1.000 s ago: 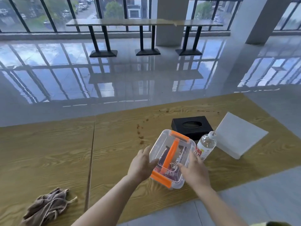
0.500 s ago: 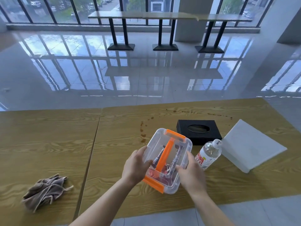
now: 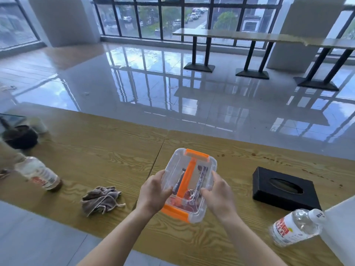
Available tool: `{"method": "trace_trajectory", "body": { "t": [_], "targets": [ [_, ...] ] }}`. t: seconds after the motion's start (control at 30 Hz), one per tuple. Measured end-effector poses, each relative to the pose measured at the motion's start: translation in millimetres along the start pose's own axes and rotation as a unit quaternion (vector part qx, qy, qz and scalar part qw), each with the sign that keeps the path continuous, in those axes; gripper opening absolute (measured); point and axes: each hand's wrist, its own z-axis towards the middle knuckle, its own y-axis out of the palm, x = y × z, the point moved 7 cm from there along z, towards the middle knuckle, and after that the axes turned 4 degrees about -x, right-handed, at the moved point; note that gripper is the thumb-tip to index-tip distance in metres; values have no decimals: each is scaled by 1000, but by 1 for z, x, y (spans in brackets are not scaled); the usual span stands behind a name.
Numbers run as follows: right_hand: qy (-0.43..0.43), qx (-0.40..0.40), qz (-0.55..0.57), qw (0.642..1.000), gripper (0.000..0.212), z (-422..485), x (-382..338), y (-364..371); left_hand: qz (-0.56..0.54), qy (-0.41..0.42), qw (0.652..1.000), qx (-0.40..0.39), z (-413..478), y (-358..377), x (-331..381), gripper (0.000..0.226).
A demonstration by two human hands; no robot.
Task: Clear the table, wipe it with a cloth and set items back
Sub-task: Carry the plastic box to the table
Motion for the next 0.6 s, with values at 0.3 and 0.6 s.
{"method": "trace_trajectory", "body": {
  "t": [0.3, 0.6],
  "targets": [
    [-50, -53, -42, 996, 33, 69, -95, 87, 2, -59, 997, 47, 44, -80, -85, 52],
    [-57, -104, -67, 991, 40, 134, -190, 185, -16, -117, 991, 63, 102, -150, -181, 58]
  ]
}}
